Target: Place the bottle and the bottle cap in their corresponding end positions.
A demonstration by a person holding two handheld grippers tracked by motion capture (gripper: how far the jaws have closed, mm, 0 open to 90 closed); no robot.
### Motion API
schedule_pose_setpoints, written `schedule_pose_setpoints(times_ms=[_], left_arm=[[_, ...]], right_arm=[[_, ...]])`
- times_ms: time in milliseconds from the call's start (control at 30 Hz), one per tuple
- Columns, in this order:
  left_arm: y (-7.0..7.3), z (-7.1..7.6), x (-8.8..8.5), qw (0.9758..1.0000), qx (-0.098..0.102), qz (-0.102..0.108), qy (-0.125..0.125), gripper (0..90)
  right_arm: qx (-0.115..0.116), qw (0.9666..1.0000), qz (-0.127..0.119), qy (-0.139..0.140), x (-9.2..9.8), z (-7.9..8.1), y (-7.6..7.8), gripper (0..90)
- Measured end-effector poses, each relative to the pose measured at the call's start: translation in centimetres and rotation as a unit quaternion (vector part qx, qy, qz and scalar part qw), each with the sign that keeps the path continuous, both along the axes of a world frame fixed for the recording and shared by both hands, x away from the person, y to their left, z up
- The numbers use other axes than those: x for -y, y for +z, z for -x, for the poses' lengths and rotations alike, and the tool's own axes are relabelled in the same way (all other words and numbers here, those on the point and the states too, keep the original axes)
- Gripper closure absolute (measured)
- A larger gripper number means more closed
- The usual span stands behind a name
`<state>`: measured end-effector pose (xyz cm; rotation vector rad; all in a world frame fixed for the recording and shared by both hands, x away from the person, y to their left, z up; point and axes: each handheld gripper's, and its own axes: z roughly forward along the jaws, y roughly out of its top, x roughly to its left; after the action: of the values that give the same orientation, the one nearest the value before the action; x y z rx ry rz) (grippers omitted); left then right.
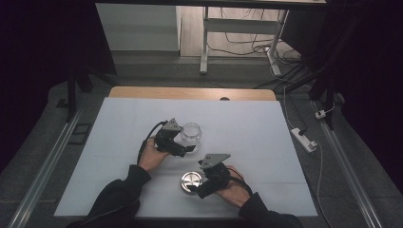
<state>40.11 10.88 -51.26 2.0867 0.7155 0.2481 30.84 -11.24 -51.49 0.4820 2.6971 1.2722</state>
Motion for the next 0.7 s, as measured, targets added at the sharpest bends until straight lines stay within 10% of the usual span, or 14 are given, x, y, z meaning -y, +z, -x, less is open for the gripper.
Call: schedule_pose_setpoints(times_ms=[700], left_arm=[[1.0,2.9,-1.9,0.9996,-0.025,0.010,-0.009,0.0]], right_arm=[[-0.006,0.9996,-0.019,-0.019,1.5,-0.3,0.9,0.0]])
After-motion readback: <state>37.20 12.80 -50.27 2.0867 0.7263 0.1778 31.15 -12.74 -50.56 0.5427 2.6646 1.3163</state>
